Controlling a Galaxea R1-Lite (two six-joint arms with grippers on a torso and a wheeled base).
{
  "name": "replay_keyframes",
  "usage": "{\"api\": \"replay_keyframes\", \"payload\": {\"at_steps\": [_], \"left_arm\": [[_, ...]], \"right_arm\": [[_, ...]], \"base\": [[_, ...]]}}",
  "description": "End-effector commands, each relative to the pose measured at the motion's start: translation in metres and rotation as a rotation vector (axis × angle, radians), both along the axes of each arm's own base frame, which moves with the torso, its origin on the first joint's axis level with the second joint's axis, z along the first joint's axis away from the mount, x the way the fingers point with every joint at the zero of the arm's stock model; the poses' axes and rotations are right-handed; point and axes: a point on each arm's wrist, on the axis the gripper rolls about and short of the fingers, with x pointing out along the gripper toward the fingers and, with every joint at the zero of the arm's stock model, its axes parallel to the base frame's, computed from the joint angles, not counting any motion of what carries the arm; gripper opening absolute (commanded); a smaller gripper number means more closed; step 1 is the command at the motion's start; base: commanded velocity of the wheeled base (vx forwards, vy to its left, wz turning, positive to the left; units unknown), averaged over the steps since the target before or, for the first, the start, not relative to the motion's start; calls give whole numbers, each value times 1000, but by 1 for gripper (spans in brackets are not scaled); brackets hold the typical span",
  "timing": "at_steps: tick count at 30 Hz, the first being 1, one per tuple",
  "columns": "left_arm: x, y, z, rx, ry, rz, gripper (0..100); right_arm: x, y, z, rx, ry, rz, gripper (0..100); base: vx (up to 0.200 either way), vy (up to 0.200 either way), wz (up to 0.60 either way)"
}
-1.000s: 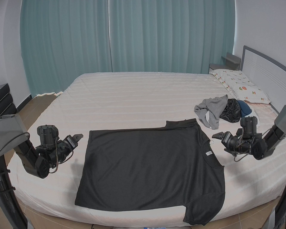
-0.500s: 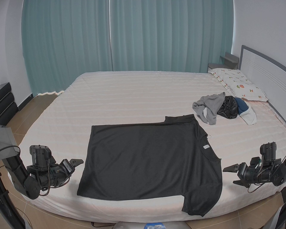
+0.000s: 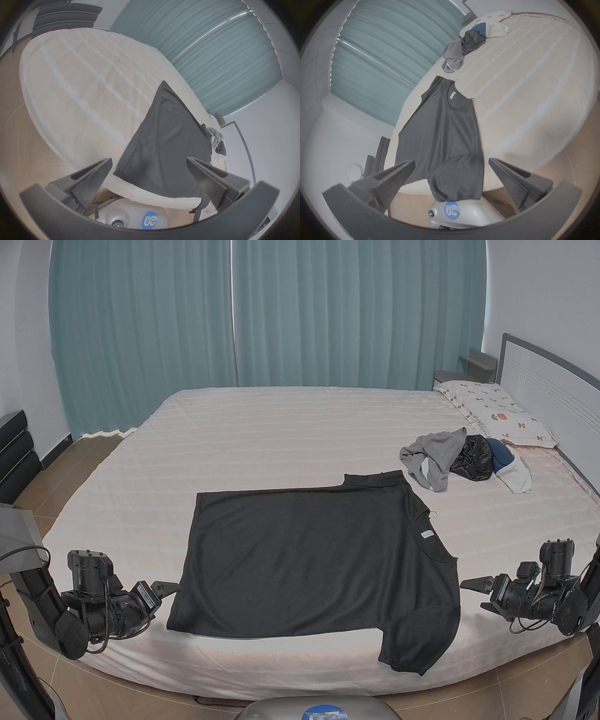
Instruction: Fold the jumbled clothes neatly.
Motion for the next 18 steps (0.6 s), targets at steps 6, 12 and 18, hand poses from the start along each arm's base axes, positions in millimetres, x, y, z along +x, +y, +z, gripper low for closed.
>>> {"api": "replay_keyframes", "payload": {"at_steps": [6,12,18], "left_arm": [[5,0,-9,1,28,-3,100],[5,-1,-10,1,33,-3,100],[7,-1,-10,1,26,-3,100]], "right_arm": [[12,1,-58,5,40,7,100],[24,7,-68,2,-24,27,100],[34,11,-76,-11,-36,26,100]], "base": [[0,0,0],[0,0,0],[0,0,0]]}}
